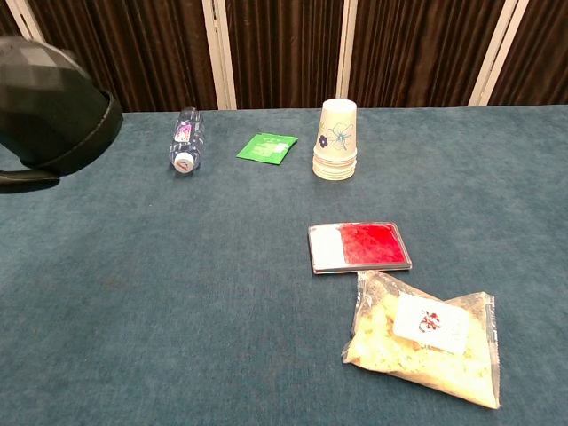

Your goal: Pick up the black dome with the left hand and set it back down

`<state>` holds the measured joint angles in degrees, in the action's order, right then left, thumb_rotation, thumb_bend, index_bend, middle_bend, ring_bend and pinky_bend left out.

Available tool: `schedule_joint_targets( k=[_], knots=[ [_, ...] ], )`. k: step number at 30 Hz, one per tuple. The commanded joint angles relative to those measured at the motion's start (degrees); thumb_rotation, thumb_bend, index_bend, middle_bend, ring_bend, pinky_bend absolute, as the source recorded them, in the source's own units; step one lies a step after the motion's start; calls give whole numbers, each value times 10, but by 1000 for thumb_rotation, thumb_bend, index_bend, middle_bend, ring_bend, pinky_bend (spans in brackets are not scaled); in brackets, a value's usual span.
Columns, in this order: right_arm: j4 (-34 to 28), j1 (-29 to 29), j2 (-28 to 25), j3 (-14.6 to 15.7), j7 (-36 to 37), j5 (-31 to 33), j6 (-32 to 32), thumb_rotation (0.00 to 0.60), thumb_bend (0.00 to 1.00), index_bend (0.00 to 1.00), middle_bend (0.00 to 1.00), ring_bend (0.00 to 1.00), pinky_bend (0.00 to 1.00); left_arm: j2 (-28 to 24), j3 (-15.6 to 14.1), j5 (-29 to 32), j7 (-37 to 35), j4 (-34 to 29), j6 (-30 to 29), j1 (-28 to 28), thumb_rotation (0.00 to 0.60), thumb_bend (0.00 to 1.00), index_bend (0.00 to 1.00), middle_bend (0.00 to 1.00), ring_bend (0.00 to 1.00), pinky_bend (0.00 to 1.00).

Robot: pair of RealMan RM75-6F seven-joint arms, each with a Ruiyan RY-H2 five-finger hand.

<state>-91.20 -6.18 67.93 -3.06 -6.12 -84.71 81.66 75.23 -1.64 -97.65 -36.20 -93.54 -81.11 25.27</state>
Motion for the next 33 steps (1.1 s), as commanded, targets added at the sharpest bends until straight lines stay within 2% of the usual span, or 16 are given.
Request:
schedule_joint_targets(
  k=[1,3,8,13,19,23,33],
  knots=[
    [-1,-2,1,-1,-3,1,-2,600,150,42,23,41,11,-94,-43,76,-220,-56,147,47,600,481,523,387,0,0],
    [-2,-3,1,-2,-4,3,-4,600,151,42,23,41,10,-84,-34,85,-178,-39,142,44,600,481,523,388,0,0],
    [-2,-5,2,-4,-4,6,-8,600,151,42,24,41,11,-22,-1,130,49,21,98,21,600,481,523,389,0,0],
    [-3,-7,1,-6,-3,8,-9,600,151,42,24,41,10,64,21,152,171,95,61,4,600,481,524,388,0,0],
    [0,-9,-1,-8,2,12,-13,600,151,42,23,42,10,131,41,156,227,179,51,6,600,481,523,387,0,0],
    [-1,-7,-1,-6,1,10,-11,600,151,42,24,41,10,158,50,159,252,208,56,11,600,481,522,387,0,0],
    [3,-4,3,-2,-2,10,-9,600,150,42,23,41,11,192,66,177,226,239,103,25,600,481,521,385,0,0]
  ],
)
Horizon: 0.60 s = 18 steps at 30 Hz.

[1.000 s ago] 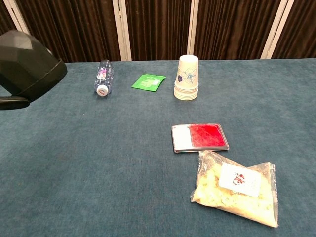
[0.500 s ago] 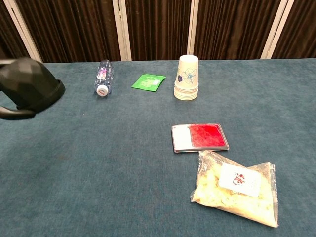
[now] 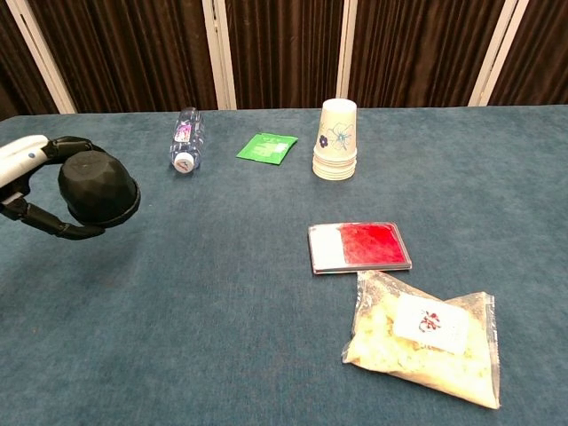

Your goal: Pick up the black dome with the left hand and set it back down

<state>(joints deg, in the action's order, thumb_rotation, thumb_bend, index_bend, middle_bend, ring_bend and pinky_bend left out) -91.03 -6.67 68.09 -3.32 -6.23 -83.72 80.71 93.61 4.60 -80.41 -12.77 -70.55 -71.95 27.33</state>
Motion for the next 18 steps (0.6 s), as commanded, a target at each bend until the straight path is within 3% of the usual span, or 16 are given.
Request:
schedule_joint_targets(
  k=[1,9,18],
  knots=[
    [2,1,2,1,-1,0,0,600,151,42,23,41,11,12,3,5,-13,13,17,5,600,481,521,385,0,0],
    [5,-1,3,0,0,4,-4,600,150,42,23,42,11,27,11,47,-2,13,79,12,600,479,519,378,0,0],
    [7,0,3,1,1,3,-5,600,151,42,24,41,11,45,15,58,42,19,91,16,600,445,500,350,0,0]
  ],
)
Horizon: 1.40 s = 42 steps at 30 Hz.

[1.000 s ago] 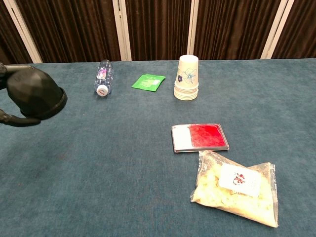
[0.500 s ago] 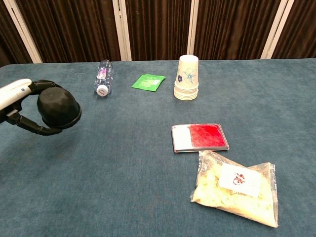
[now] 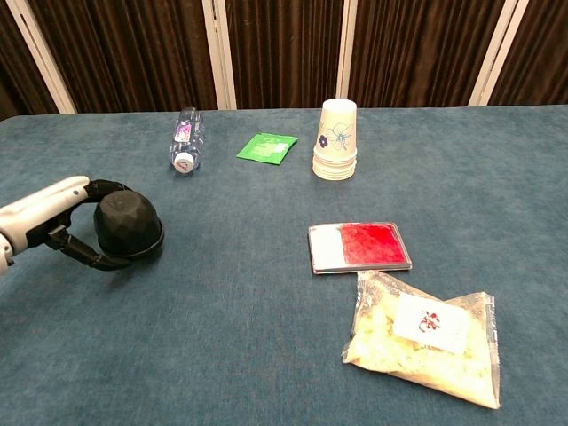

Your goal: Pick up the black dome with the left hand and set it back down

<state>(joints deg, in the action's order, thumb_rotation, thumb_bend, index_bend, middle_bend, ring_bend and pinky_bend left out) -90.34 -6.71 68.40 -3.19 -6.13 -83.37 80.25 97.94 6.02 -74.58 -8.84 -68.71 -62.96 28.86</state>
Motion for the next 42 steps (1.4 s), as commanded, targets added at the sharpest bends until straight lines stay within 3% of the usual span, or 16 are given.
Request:
schedule_joint_targets(
  k=[1,7,12,19,31,42],
  knots=[
    [0,0,0,0,0,0,1,600,151,42,24,41,11,2,0,-2,4,0,1,1,600,442,497,342,0,0],
    [0,-1,-1,-1,3,0,0,600,151,42,24,41,10,1,-5,-6,13,-2,9,2,600,420,453,263,0,0],
    [-1,0,-2,-1,4,-1,1,600,151,42,23,41,10,-25,-10,13,16,-33,59,8,600,408,338,167,0,0],
    [-3,-1,-2,-2,1,-1,2,600,150,42,24,41,11,-38,-8,0,7,-57,52,5,600,408,212,104,0,0],
    [-3,0,1,0,-1,0,1,600,151,42,24,41,11,-54,-11,-21,3,-72,30,-2,600,403,193,82,0,0],
    [-5,-2,0,-1,-6,4,-4,600,151,42,24,41,10,-59,-8,-22,-1,-84,31,-2,600,325,152,74,0,0]
  ],
)
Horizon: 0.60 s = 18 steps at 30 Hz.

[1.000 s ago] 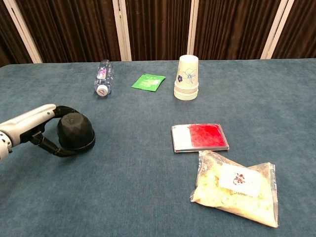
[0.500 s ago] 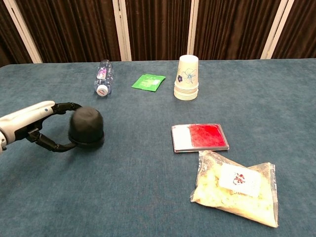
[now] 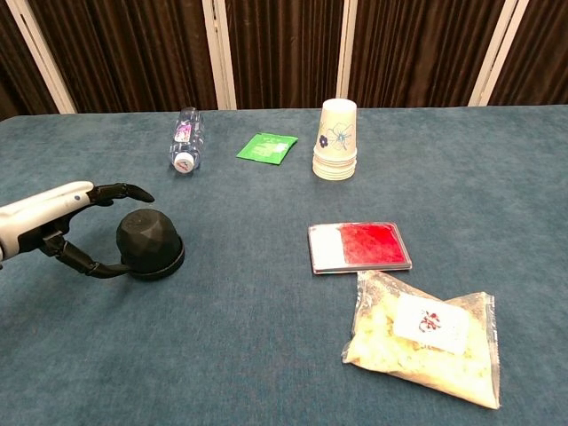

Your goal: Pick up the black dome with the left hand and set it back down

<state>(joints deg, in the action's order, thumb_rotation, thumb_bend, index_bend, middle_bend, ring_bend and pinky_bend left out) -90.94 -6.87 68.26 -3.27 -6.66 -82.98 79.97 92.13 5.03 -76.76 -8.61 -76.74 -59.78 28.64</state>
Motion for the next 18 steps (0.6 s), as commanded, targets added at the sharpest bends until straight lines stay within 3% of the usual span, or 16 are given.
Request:
schedule_joint_targets(
  k=[1,8,18],
  knots=[
    [1,-1,2,0,-2,0,-1,600,151,42,24,41,10,-2,2,-2,-5,-7,-1,1,600,324,150,81,0,0],
    [0,1,1,0,-1,-1,2,600,151,42,24,41,11,0,2,-4,-4,-17,1,3,600,325,158,171,0,0],
    [3,0,1,0,5,-2,1,600,151,42,24,42,11,8,9,7,18,-21,-2,4,600,324,163,212,0,0]
  ],
)
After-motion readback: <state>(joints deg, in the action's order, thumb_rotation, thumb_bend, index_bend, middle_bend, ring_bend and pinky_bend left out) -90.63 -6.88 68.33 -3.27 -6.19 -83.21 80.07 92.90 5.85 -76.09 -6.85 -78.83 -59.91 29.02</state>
